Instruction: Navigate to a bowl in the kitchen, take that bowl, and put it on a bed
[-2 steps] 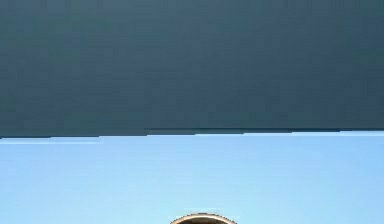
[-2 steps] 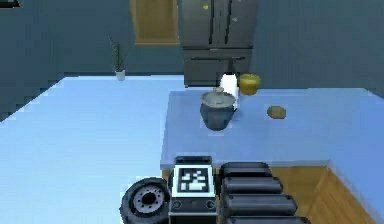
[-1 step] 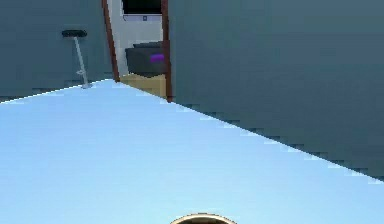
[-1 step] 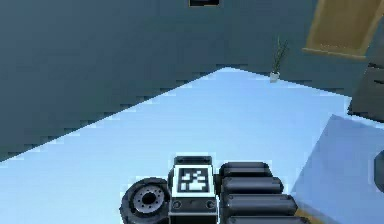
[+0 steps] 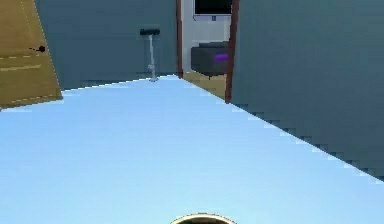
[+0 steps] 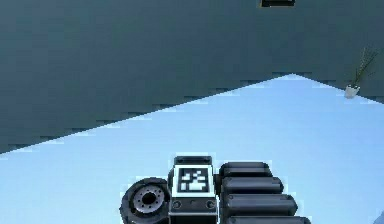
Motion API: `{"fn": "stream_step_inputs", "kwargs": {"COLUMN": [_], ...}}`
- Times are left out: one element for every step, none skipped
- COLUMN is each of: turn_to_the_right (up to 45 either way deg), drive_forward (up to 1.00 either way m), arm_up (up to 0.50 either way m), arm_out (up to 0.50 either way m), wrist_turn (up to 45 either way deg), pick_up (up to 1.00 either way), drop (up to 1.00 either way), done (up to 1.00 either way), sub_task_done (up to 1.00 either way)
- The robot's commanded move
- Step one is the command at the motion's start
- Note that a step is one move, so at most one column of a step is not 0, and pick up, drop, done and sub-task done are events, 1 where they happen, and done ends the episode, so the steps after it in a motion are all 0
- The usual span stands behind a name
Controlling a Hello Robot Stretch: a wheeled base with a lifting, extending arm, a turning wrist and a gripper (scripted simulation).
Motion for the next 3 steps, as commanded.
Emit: {"fn": "stream_step_inputs", "kwargs": {"turn_to_the_right": [-3.0,0.0,0.0], "drive_forward": [0.00,1.00,1.00], "arm_up": [0.00,0.00,0.00], "arm_out": [0.00,0.00,0.00], "wrist_turn": [0.0,0.0,0.0], "pick_up": [0.00,0.00,0.00], "drop": [0.00,0.00,0.00], "done": [0.00,0.00,0.00], "sub_task_done": [0.00,0.00,0.00]}}
